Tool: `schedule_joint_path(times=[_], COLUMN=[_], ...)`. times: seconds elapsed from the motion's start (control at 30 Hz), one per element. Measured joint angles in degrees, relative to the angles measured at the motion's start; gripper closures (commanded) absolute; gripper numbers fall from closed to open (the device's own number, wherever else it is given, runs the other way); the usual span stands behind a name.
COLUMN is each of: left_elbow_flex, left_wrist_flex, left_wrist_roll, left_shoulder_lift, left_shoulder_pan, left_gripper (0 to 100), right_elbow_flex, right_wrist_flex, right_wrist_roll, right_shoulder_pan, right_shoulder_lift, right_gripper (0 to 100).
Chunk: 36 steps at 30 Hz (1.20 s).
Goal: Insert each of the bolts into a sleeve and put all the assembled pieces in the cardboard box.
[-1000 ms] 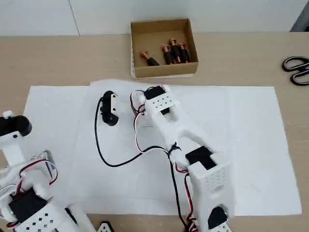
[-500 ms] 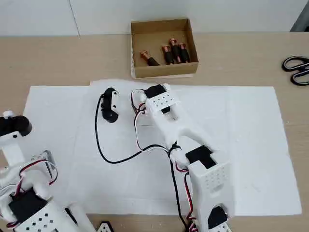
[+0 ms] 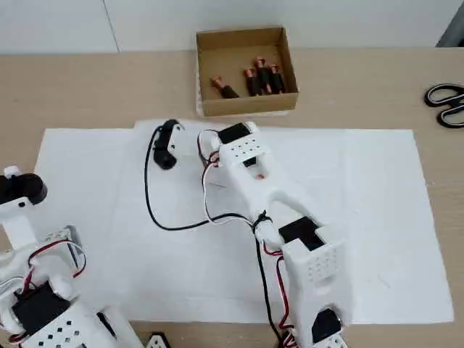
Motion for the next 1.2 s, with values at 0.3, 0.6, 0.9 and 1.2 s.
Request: schedule_joint_path(times=[0.3,0.6,0.9,1.2], left_elbow_flex=[0.00,0.00,0.00,0.00], left_wrist_flex=[0.00,0.00,0.00,0.00], left_wrist_roll=[0.00,0.00,0.00,0.00], left_shoulder_lift=[0.00,0.00,0.00,0.00], left_shoulder_pan=[0.00,0.00,0.00,0.00], left_gripper=[80,80,80,80], right_elbow_flex=[-2.02,-2.02,-2.20,-2.29], right_wrist_flex=[0.00,2.81,13.63,24.97], right_wrist_roll=[-12.40,-21.10,-34.29,-48.88], right_shoulder_pan=[0.88,0.88,3.08,12.92], right_shoulder_lift=[-3.96,-9.93,-17.85,-17.93], right_gripper=[93.0,93.0,93.1,93.1])
